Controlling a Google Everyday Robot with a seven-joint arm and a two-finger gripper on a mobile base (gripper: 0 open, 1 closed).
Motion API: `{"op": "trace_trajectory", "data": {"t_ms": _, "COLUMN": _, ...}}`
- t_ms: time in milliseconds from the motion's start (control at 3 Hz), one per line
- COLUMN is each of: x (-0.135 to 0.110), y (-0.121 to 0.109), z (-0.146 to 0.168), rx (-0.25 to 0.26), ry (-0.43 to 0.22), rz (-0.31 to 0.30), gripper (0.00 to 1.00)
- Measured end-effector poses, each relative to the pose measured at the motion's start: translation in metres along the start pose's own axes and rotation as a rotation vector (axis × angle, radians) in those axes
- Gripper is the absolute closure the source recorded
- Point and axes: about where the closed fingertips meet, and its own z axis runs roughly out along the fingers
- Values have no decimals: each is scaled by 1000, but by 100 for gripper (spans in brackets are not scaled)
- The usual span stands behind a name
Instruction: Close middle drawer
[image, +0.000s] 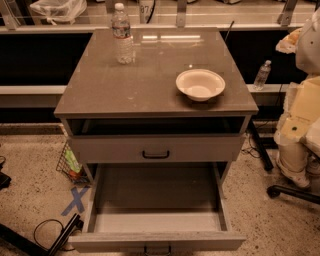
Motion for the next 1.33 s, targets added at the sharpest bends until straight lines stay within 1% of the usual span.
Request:
{"op": "trace_trajectory", "data": {"t_ms": 333, "x": 0, "y": 0, "z": 0, "rx": 0, "ry": 0, "rz": 0, "gripper": 0}}
{"op": "trace_trajectory", "data": {"t_ms": 667, "x": 10, "y": 8, "z": 18, "rx": 1, "ry": -51, "rz": 18, "gripper": 0}}
{"op": "trace_trajectory", "data": {"t_ms": 1000, "x": 41, "y": 41, "z": 63, "rx": -16, "ry": -167, "rz": 58, "gripper": 14}}
{"op": "trace_trajectory", "data": {"t_ms": 1333, "x": 77, "y": 74, "z": 119, "rx": -14, "ry": -292, "rz": 126, "gripper": 38}}
